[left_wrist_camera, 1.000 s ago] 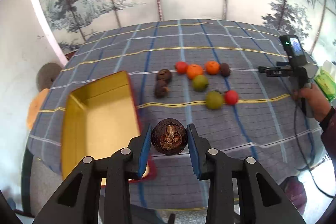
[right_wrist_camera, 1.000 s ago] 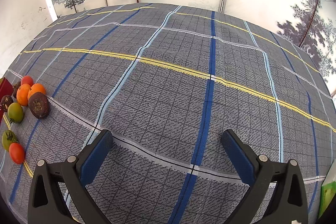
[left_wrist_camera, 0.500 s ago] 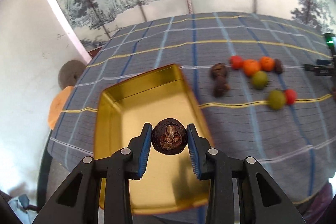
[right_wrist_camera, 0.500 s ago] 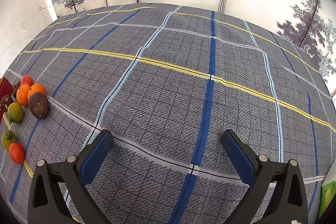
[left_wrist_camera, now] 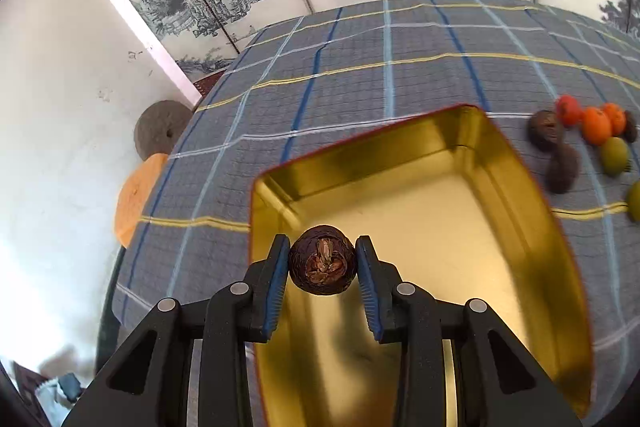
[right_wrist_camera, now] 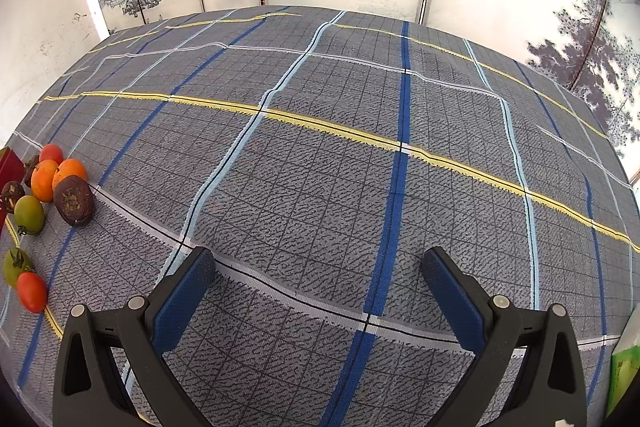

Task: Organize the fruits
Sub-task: 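Carry the brown dried fruit over the tin and open the left gripper, then grasp the red tomato with the right gripper, then carry the red tomato into the tin and open the right gripper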

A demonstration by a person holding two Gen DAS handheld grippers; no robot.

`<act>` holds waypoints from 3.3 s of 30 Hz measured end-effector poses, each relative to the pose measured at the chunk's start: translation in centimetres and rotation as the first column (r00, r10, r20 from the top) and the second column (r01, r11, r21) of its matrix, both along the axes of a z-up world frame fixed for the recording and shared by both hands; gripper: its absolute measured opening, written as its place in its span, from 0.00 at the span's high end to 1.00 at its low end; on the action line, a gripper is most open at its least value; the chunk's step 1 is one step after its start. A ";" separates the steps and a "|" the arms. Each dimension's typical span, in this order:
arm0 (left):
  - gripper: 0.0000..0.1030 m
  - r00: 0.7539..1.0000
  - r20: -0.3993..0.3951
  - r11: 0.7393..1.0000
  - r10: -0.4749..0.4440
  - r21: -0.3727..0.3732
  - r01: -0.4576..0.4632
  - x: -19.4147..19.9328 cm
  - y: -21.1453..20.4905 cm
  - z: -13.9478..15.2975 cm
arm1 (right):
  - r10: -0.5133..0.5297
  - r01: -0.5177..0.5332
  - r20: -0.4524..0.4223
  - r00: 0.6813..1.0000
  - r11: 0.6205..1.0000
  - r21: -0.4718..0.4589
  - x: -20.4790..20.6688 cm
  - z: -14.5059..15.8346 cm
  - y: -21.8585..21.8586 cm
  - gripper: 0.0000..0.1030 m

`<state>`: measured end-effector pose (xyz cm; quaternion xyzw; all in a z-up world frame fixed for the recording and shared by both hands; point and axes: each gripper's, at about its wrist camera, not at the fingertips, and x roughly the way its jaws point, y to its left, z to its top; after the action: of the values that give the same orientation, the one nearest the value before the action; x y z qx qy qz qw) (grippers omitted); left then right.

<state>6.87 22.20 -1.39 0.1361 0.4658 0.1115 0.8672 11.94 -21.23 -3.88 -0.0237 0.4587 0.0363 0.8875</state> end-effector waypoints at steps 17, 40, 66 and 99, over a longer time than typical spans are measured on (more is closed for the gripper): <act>0.65 0.999 -0.048 0.995 -0.025 0.096 0.029 4.1 1.9 -1.4 | -0.001 0.001 -0.001 1.000 1.000 0.000 0.0 0.0 0.0 0.00; 0.19 0.983 0.185 0.934 0.003 -0.353 0.064 -7.6 -0.9 7.0 | 0.020 -0.021 0.070 0.997 1.000 0.009 -1.0 1.7 0.9 0.00; 0.06 0.983 0.186 0.892 -0.004 -0.443 0.088 -22.3 -9.2 4.4 | 0.601 -0.601 0.009 0.799 0.798 0.038 -8.2 1.6 17.0 0.73; 0.06 0.970 0.090 0.946 0.226 -0.256 -0.196 -22.7 -0.7 1.3 | 0.757 -0.738 -0.015 0.654 0.642 0.207 -5.5 6.2 43.9 0.73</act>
<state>-15.79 21.52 -0.05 -0.0298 0.4357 0.1532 0.8865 6.43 22.65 2.30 -0.1278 0.4464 0.4427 0.7671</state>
